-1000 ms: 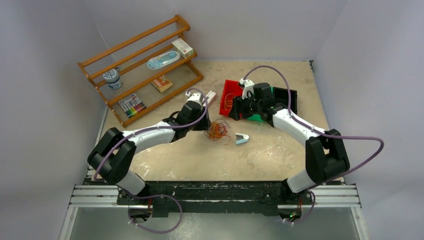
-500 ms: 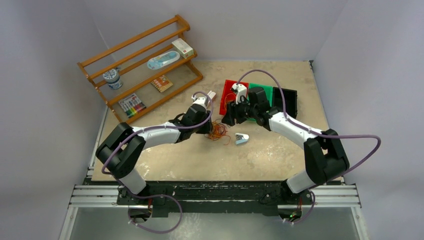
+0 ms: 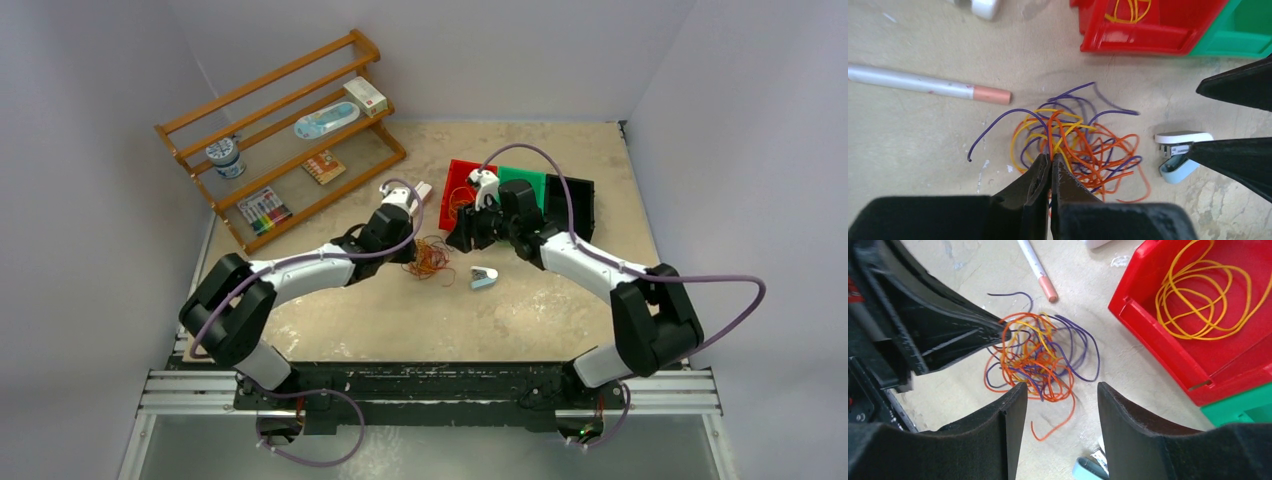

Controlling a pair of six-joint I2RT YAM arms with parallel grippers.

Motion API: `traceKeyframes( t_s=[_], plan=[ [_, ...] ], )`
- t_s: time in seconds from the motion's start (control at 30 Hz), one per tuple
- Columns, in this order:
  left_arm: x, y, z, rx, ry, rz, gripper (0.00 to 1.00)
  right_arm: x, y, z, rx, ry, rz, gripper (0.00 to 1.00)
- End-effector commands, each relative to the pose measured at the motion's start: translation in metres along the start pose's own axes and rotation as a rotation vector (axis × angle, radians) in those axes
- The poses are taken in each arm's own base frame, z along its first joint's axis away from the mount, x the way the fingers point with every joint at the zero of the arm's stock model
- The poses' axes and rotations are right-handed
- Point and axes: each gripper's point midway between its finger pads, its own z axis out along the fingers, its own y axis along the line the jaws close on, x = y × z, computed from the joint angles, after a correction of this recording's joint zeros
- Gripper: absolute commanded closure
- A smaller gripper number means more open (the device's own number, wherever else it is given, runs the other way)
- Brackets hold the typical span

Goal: Untangle the cables

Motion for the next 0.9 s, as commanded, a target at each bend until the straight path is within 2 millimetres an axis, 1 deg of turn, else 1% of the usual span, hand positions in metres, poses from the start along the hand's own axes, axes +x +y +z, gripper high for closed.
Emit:
traceKeyframes(
  t_s=[0.0,0.23,0.3,0.37,0.4,0.53,0.6,0.7,0.77,0.8,0.87],
  plan=[
    [-0.061,-0.013,-0.032,-0.007,-0.161,0.042,1.0,-0.033,-0.001,-0.011,0.056,-0.136,-0.013,0.44],
    [-0.091,-0.008,-0.062,-0.082,-0.182,0.14,1.0,-0.042,-0.016,-0.027,0.173,-0.204,0.007,0.44],
    [-0.094,-0.003,-0.069,-0.123,-0.156,0.199,1.0,-0.041,-0.021,-0.032,0.211,-0.215,0.023,0.43],
    [-0.099,-0.005,-0.074,-0.158,-0.146,0.256,1.0,-0.041,-0.025,-0.037,0.242,-0.225,0.038,0.43],
    [-0.098,-0.005,-0.076,-0.186,-0.133,0.293,1.0,-0.04,-0.026,-0.039,0.253,-0.231,0.049,0.43],
    [-0.085,-0.007,-0.078,-0.314,-0.096,0.436,1.0,-0.041,-0.032,-0.049,0.306,-0.266,0.078,0.42],
    [-0.08,-0.012,-0.078,-0.334,-0.09,0.476,1.0,-0.041,-0.034,-0.052,0.322,-0.276,0.09,0.42],
    [-0.065,-0.028,-0.075,-0.28,-0.073,0.498,1.0,-0.04,-0.035,-0.054,0.332,-0.289,0.105,0.4],
    [-0.045,-0.046,-0.07,-0.185,-0.036,0.521,1.0,-0.04,-0.037,-0.056,0.341,-0.299,0.115,0.38],
    [-0.031,-0.056,-0.067,-0.137,-0.007,0.543,0.97,-0.04,-0.037,-0.058,0.348,-0.306,0.123,0.37],
    [-0.006,-0.071,-0.066,-0.076,0.037,0.575,0.8,-0.041,-0.038,-0.063,0.362,-0.33,0.135,0.35]
  ],
)
